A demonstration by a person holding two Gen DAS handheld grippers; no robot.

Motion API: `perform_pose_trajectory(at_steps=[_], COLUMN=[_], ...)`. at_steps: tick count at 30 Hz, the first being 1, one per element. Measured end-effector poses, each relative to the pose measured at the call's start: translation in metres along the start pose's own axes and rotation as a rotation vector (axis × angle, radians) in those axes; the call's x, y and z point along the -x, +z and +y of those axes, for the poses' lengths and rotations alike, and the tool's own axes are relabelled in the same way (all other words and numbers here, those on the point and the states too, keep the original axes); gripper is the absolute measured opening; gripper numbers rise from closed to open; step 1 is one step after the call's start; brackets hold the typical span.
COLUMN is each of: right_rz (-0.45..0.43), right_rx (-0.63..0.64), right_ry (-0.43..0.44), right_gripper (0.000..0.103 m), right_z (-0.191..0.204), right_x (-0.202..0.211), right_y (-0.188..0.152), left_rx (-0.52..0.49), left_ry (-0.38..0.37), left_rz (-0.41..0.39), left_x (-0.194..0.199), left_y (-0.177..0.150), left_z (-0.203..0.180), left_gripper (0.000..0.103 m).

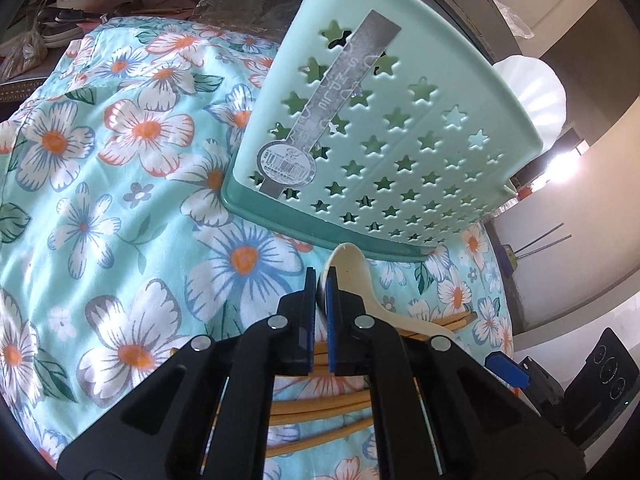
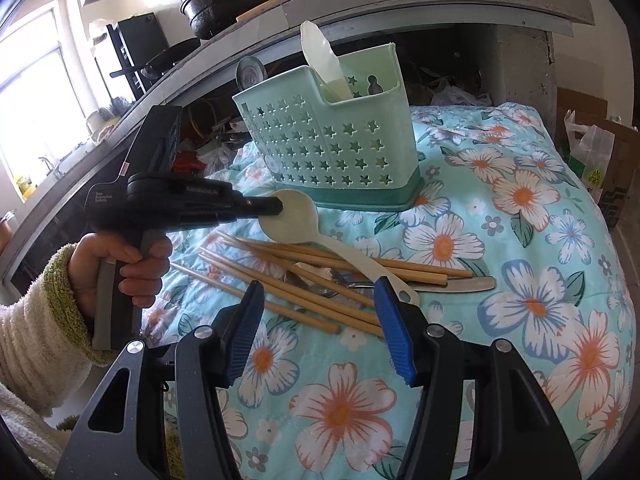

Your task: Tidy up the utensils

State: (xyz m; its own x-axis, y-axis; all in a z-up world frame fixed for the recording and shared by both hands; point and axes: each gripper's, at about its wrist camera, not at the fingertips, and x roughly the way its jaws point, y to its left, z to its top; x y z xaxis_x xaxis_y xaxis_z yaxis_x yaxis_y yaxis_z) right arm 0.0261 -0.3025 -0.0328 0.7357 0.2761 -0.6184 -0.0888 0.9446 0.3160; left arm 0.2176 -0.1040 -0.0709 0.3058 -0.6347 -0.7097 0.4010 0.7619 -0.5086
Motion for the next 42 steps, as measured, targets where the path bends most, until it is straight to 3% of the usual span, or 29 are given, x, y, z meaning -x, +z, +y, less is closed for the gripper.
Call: perform_pose_trajectory(at_steps=[12, 25, 33, 42], right_rz=[-0.026, 0.066, 0.165, 0.292], right_rx=[0.024, 0.013, -0.033, -0.059], right_ry=[-0.004, 0.074, 0.050, 0.080], right_gripper=[0.056, 0.045, 0.035, 0.032], right_z=[0.008, 0.013, 0.012, 0.015], right_x=[0.009, -0.023, -0.050, -0.061], right_y=[0.004, 0.014, 0.016, 0.007], left_rx=[-0.043, 0.099, 0.128, 0.143], left_ry=[0.039, 0.095, 0.103, 0.097], left_rz=[-0.193, -0.410, -0.437, -0.430], left_x=[0.057, 0.129, 0.141, 0.139], left_y=[-0.010, -0.032, -0.038, -0.044], left_z=[-0.007, 0.032, 0.044, 0.053], left_gripper=[0.003, 0.003, 0.003, 0.003])
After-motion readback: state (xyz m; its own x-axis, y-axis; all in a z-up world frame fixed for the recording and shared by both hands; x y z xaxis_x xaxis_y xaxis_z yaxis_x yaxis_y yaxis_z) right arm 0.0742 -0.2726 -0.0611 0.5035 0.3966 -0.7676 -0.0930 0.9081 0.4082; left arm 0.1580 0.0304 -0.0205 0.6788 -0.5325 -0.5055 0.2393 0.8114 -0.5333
